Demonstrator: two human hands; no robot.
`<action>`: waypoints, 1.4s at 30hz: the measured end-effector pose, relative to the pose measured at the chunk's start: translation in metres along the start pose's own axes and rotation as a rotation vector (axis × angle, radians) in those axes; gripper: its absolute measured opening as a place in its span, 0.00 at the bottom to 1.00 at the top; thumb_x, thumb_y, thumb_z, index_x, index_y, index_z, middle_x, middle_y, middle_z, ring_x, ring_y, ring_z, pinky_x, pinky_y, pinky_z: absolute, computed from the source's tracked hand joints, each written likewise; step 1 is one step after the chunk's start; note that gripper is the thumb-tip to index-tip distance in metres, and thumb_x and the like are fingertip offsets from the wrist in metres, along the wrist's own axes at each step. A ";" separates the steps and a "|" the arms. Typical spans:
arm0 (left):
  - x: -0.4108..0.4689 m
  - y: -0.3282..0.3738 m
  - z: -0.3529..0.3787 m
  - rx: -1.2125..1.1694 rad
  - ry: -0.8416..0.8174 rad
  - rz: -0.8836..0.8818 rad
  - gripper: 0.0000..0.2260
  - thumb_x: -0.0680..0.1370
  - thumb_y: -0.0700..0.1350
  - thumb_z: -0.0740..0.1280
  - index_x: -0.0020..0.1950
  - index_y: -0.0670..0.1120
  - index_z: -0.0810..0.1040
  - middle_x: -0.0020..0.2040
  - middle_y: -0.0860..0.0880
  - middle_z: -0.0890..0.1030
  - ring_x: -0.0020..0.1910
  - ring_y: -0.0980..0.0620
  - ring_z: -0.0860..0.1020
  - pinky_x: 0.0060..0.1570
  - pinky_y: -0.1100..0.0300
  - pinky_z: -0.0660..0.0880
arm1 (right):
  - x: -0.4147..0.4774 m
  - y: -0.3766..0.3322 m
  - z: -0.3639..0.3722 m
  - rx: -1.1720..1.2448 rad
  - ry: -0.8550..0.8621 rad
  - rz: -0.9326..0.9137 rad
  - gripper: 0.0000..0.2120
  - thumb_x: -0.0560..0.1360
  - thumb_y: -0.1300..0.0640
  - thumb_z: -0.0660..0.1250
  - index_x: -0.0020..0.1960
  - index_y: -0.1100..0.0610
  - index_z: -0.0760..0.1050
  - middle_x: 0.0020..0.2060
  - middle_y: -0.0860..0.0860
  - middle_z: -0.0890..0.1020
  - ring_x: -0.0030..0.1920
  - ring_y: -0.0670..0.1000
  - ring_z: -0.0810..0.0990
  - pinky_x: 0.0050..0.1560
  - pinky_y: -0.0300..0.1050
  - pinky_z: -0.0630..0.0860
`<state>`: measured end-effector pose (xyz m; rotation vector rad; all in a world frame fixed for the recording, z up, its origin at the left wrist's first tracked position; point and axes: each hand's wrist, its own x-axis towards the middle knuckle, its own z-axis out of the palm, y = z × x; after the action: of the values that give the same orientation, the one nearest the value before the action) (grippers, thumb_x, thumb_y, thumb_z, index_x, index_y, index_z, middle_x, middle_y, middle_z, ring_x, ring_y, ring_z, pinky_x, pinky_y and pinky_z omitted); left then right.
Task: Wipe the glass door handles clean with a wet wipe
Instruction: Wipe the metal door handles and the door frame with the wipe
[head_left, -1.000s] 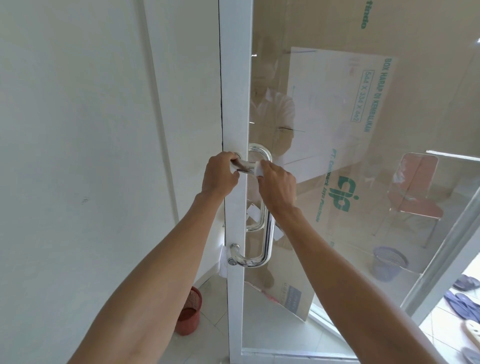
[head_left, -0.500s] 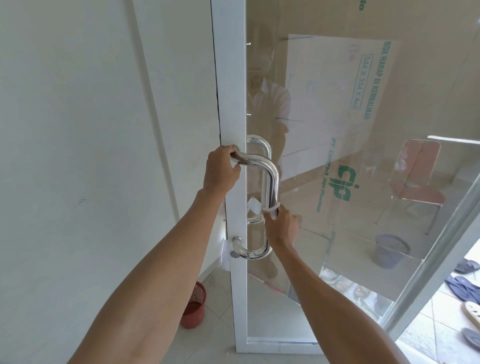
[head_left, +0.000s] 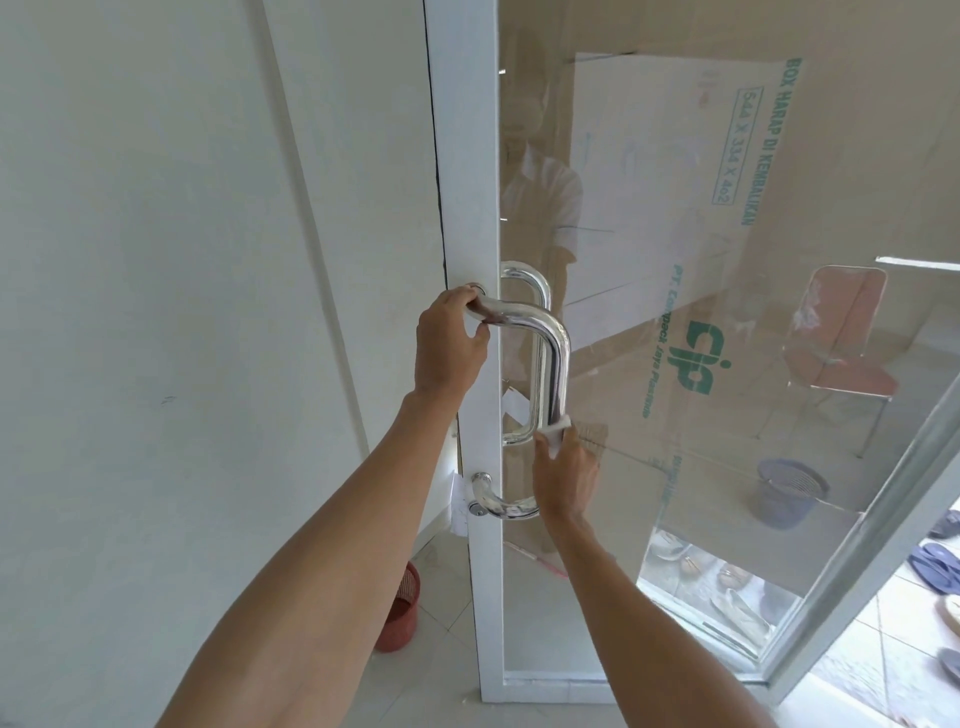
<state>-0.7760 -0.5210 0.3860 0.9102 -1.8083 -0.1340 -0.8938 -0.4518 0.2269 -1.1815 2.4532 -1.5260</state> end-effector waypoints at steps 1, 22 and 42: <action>0.000 0.000 0.000 0.004 -0.002 0.004 0.18 0.72 0.37 0.75 0.61 0.39 0.79 0.59 0.44 0.82 0.58 0.47 0.80 0.65 0.57 0.73 | -0.006 0.011 0.005 -0.028 -0.039 0.034 0.17 0.77 0.50 0.67 0.56 0.63 0.76 0.45 0.59 0.84 0.45 0.60 0.82 0.45 0.49 0.76; -0.028 0.002 0.003 -0.035 0.009 0.064 0.25 0.72 0.35 0.71 0.69 0.36 0.71 0.66 0.42 0.76 0.67 0.45 0.74 0.69 0.53 0.69 | -0.018 0.027 0.011 0.069 0.007 0.057 0.16 0.75 0.51 0.69 0.56 0.61 0.76 0.43 0.57 0.84 0.44 0.59 0.81 0.43 0.46 0.74; -0.033 -0.008 0.010 -0.040 -0.038 0.030 0.31 0.72 0.38 0.70 0.74 0.37 0.65 0.72 0.42 0.70 0.73 0.46 0.68 0.73 0.59 0.64 | -0.049 0.047 0.045 0.215 0.016 0.421 0.12 0.72 0.53 0.72 0.51 0.60 0.79 0.41 0.56 0.84 0.44 0.58 0.82 0.46 0.49 0.77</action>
<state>-0.7751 -0.5087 0.3527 0.8574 -1.8478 -0.1687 -0.8685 -0.4455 0.1496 -0.5728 2.2778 -1.6121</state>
